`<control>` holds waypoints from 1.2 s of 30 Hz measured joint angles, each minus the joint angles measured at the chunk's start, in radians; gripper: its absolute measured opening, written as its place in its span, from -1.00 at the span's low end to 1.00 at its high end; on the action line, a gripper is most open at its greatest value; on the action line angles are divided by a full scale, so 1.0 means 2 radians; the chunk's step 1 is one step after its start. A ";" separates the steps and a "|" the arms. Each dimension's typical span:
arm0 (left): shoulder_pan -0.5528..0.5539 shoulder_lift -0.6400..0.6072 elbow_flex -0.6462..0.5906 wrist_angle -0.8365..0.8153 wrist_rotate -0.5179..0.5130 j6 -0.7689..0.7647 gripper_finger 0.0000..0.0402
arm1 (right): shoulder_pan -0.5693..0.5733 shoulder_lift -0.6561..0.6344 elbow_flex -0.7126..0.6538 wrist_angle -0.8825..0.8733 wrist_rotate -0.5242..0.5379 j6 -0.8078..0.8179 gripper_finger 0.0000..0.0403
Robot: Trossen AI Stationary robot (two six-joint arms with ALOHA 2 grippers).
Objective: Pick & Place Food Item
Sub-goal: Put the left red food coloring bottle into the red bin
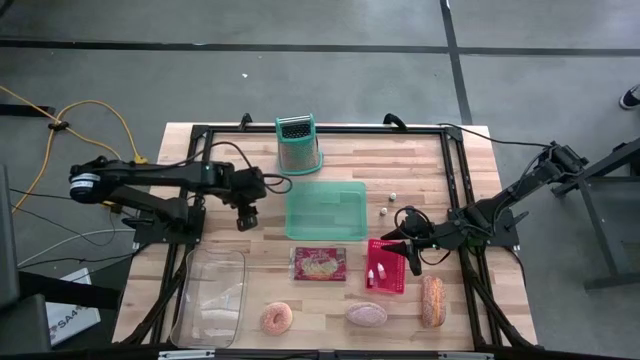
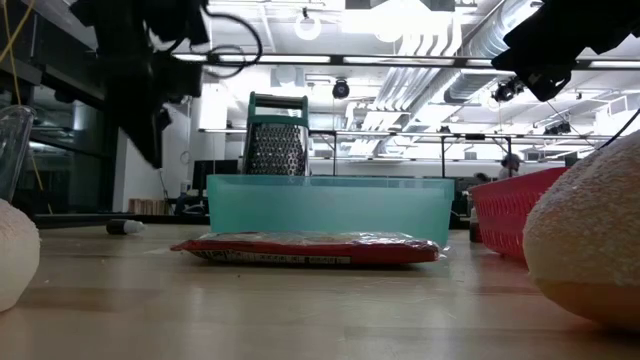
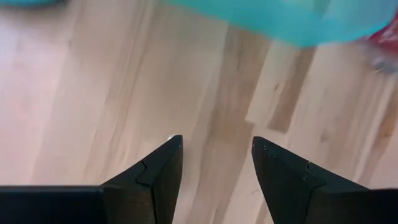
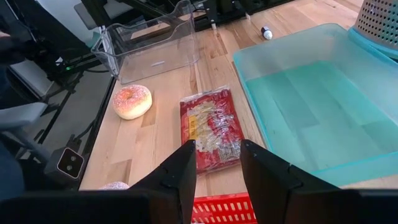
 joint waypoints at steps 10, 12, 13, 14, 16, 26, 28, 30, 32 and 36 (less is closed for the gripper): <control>0.001 0.000 -0.030 0.000 -0.035 0.094 -0.08 | 0.000 0.000 0.000 0.000 0.000 0.000 -0.43; 0.001 0.000 -0.033 0.001 -0.047 0.100 -0.08 | 0.000 0.000 0.000 0.000 0.000 0.000 -0.43; 0.001 0.000 -0.035 0.003 -0.048 0.101 -0.08 | 0.000 0.000 0.000 0.000 0.000 0.000 -0.43; 0.001 0.002 -0.036 0.004 -0.048 0.102 -0.08 | 0.000 0.000 0.000 0.000 0.000 0.000 -0.43; 0.001 0.008 -0.037 0.005 -0.048 0.102 -0.08 | 0.000 0.000 0.000 0.000 0.000 0.000 -0.43; 0.001 0.063 -0.038 0.018 -0.048 0.077 -0.08 | 0.000 0.000 0.000 0.000 0.000 0.000 -0.43; 0.001 0.072 -0.038 0.023 -0.048 0.077 -0.08 | 0.000 0.000 0.000 0.000 0.000 0.000 -0.43; 0.001 0.081 -0.038 0.029 -0.048 0.077 -0.08 | 0.000 0.000 0.000 0.000 0.000 0.000 -0.43; 0.003 0.089 -0.038 0.030 -0.048 0.077 -0.08 | 0.000 0.000 0.000 0.000 0.000 0.000 -0.43; 0.012 0.105 -0.038 0.030 -0.048 0.077 -0.08 | 0.000 0.000 0.000 0.000 0.000 0.000 -0.43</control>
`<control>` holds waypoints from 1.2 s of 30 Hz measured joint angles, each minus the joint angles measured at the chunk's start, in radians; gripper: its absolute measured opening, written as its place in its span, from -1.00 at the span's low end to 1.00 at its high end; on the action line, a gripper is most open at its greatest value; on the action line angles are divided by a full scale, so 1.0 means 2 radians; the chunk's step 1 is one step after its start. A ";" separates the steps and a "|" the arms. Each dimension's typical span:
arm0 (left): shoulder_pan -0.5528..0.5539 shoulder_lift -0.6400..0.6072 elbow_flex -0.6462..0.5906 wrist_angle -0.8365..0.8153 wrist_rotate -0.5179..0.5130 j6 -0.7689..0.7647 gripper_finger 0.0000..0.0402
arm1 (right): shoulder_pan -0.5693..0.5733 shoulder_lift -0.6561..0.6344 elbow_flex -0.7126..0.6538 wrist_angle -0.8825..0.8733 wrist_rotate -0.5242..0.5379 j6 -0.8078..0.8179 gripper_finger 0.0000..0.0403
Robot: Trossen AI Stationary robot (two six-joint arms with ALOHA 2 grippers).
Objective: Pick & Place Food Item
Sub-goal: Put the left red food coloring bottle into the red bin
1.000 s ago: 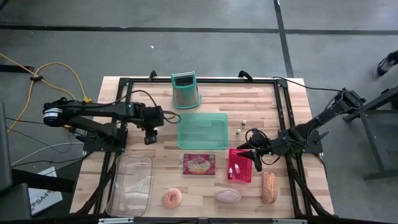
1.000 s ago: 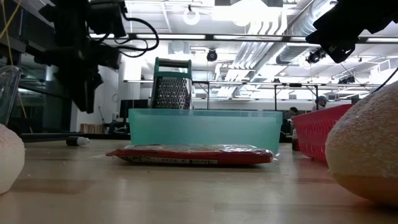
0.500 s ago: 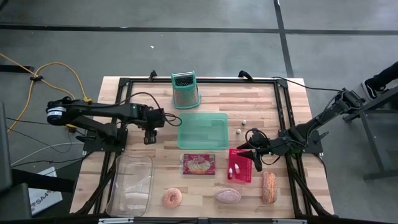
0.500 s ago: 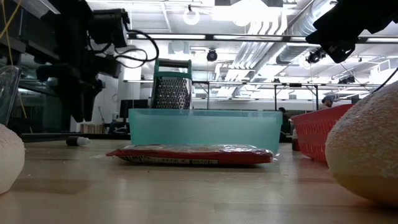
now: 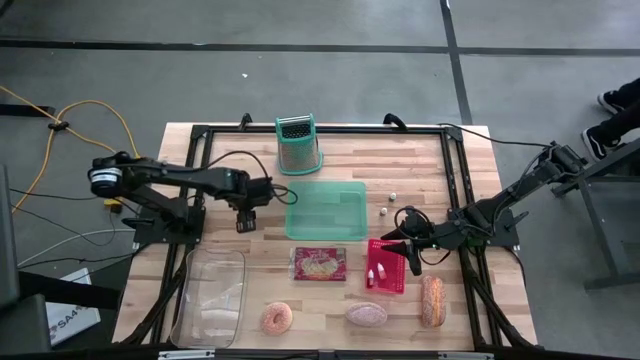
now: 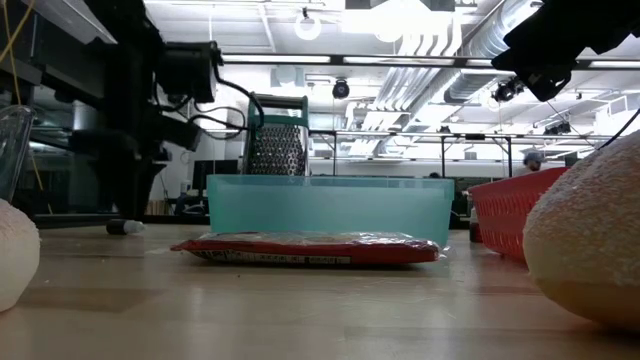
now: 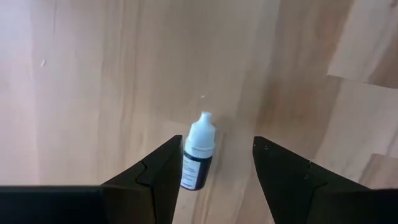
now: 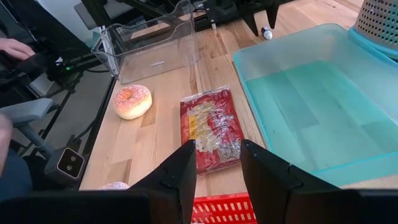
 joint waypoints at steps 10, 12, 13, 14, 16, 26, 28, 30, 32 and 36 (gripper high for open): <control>0.027 0.035 0.000 0.008 0.000 0.013 -0.08 | 0.000 0.000 0.000 0.000 0.000 0.000 -0.43; 0.032 0.042 0.000 0.013 0.002 0.013 -0.08 | 0.000 0.000 0.000 0.000 0.000 0.000 -0.43; 0.033 0.046 0.000 0.015 0.002 0.013 -0.08 | 0.000 0.000 0.000 0.000 0.000 0.000 -0.43; 0.034 0.049 0.000 0.016 0.002 0.013 -0.08 | 0.000 0.000 0.000 0.000 0.000 0.000 -0.43; 0.035 0.052 0.000 0.017 0.004 0.014 -0.08 | 0.000 0.000 0.000 0.000 0.000 0.000 -0.43; 0.035 0.055 0.001 0.017 0.004 0.014 -0.12 | 0.000 0.000 0.000 0.000 0.000 0.000 -0.43; 0.035 0.055 0.001 0.018 0.005 0.014 -0.18 | 0.000 0.000 0.000 0.000 0.000 0.000 -0.43; 0.035 0.055 0.001 0.018 0.007 0.014 -0.25 | 0.000 0.000 0.000 0.000 0.000 0.000 -0.43; 0.035 0.055 0.001 0.018 0.008 0.013 -0.32 | 0.000 0.000 0.000 0.000 0.000 0.000 -0.43; 0.034 0.055 0.001 0.018 0.008 0.013 -0.42 | 0.000 0.000 0.000 0.000 0.000 0.000 -0.43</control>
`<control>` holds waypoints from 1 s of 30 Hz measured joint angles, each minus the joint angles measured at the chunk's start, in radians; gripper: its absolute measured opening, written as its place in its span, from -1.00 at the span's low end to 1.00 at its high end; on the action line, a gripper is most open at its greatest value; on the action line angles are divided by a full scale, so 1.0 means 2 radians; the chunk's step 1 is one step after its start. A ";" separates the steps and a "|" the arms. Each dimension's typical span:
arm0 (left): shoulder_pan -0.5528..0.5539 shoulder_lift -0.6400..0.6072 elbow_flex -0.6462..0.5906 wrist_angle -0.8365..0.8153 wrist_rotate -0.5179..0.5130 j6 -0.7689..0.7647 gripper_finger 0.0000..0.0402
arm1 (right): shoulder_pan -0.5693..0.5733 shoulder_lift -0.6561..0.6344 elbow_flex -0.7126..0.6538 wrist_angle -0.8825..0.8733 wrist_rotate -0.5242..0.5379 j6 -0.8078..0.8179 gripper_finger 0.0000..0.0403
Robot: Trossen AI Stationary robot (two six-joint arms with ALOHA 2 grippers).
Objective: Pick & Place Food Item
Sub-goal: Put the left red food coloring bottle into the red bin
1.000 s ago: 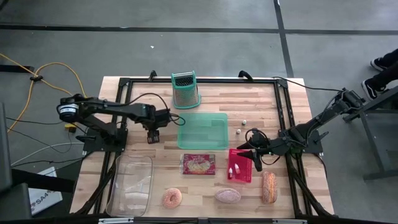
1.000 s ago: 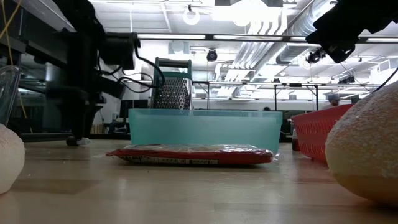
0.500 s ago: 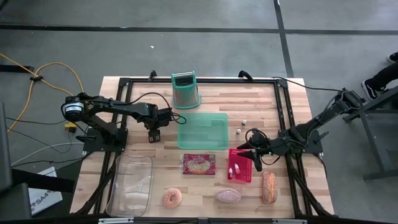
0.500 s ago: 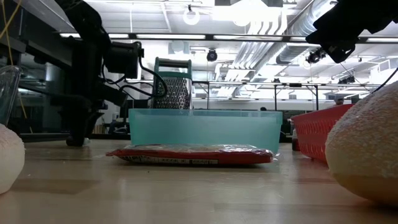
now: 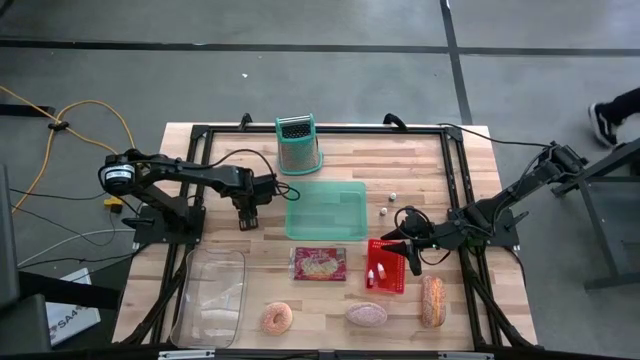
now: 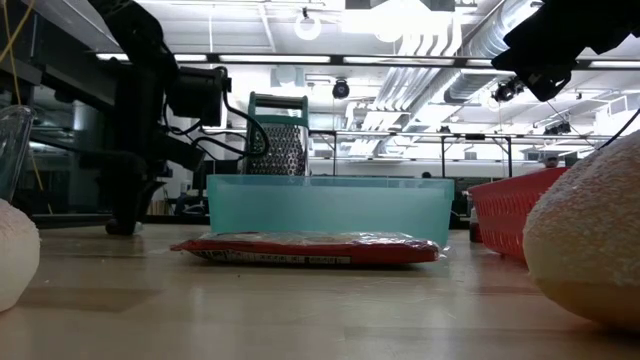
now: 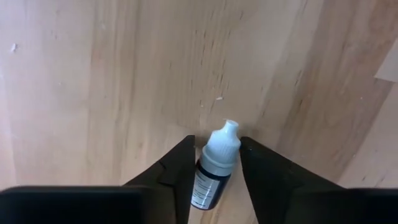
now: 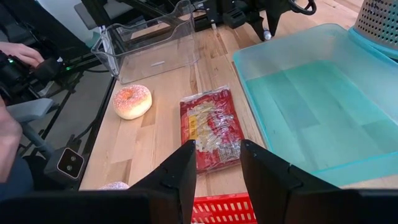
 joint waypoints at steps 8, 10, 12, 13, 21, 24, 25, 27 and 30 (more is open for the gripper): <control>0.000 0.000 0.000 0.000 0.007 0.000 -0.61 | 0.000 0.000 0.000 0.000 0.000 0.000 -0.43; 0.000 0.000 0.000 0.000 0.007 0.000 -0.64 | 0.000 0.000 0.000 0.000 0.000 0.000 -0.43; 0.000 0.000 0.000 0.000 0.006 -0.002 -0.66 | 0.000 0.000 0.000 0.000 0.000 0.000 -0.43; 0.000 0.000 0.000 0.000 0.006 -0.002 -0.66 | 0.000 0.000 0.000 0.000 0.000 0.000 -0.43; 0.000 0.000 0.000 0.002 0.005 -0.002 -0.67 | 0.000 0.000 0.000 0.000 0.000 0.000 -0.43; 0.001 -0.006 -0.001 0.015 0.001 -0.002 -0.67 | 0.000 0.000 0.000 0.000 0.000 0.000 -0.43; 0.001 -0.013 -0.001 0.021 0.002 -0.002 -0.67 | 0.000 0.000 0.000 0.000 0.000 0.000 -0.43; 0.001 -0.028 -0.001 0.028 0.007 -0.002 -0.67 | 0.000 0.000 0.000 0.000 0.000 0.000 -0.43; 0.001 -0.055 -0.001 0.041 0.018 -0.004 -0.67 | 0.000 0.000 0.000 0.000 0.000 0.000 -0.43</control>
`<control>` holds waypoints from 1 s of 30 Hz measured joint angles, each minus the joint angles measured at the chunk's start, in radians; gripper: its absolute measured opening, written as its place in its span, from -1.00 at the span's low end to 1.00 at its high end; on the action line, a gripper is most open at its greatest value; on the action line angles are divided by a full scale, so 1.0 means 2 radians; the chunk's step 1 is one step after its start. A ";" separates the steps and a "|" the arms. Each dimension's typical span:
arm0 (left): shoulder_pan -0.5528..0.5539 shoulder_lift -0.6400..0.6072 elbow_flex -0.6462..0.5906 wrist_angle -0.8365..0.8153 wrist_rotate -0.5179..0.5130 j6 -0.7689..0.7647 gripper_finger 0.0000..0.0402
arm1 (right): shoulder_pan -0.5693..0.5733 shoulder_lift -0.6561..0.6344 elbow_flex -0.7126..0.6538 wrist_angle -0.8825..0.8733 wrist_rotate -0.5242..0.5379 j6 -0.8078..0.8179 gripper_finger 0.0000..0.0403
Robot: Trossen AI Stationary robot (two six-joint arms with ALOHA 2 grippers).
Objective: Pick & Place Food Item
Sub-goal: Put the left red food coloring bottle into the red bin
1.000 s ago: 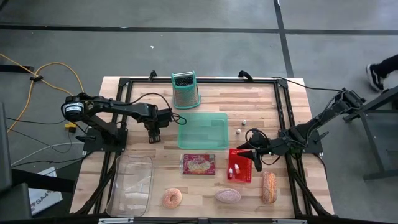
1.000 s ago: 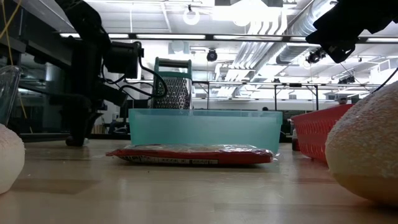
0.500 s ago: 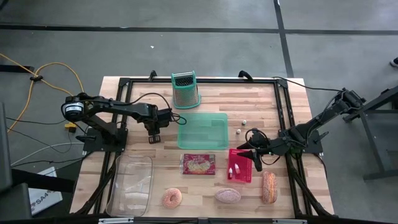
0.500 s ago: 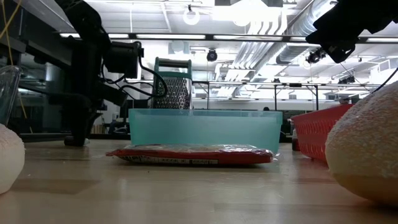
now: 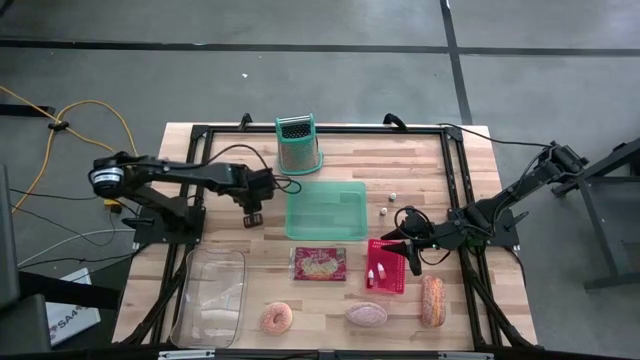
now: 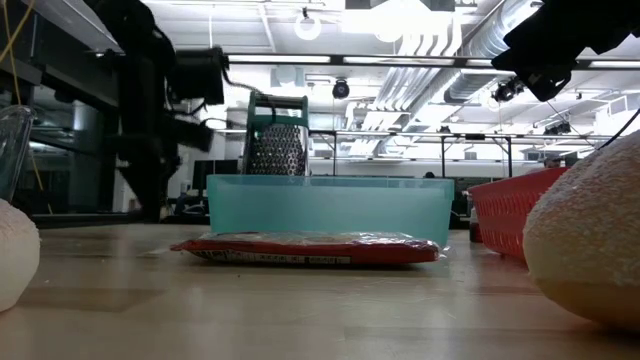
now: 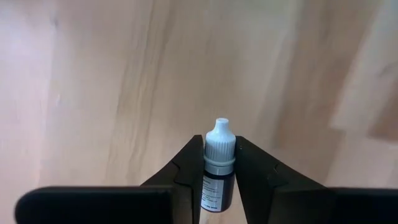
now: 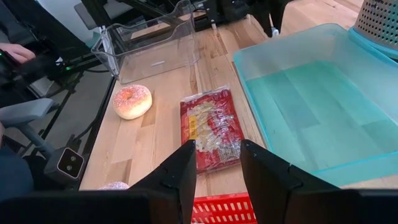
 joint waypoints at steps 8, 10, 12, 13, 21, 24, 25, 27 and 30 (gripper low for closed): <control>-0.008 -0.078 0.001 0.053 0.013 -0.016 -0.67 | 0.000 0.000 0.000 0.000 0.000 0.000 -0.43; -0.014 -0.091 0.001 0.078 0.013 -0.019 -0.67 | 0.000 0.000 0.000 0.000 0.000 0.000 -0.43; -0.020 -0.102 0.001 0.101 0.014 -0.020 -0.67 | 0.000 0.000 0.000 0.000 0.000 0.000 -0.43; -0.023 -0.106 0.001 0.115 0.014 -0.023 -0.67 | 0.000 0.000 0.000 0.000 0.000 0.000 -0.43; -0.041 -0.115 0.002 0.213 0.012 -0.040 -0.67 | 0.000 0.000 0.000 0.000 0.000 0.000 -0.43; -0.047 -0.115 0.002 0.232 0.012 -0.037 -0.67 | 0.000 0.000 0.000 0.000 0.000 0.000 -0.43; -0.049 -0.115 0.002 0.238 0.012 -0.037 -0.67 | 0.000 0.000 0.000 0.000 0.000 0.000 -0.43; -0.051 -0.115 0.002 0.246 0.012 -0.035 -0.67 | 0.000 0.000 0.000 0.000 0.000 0.000 -0.43; -0.055 -0.115 0.002 0.256 0.010 -0.035 -0.67 | 0.000 0.000 0.000 0.000 0.000 0.000 -0.43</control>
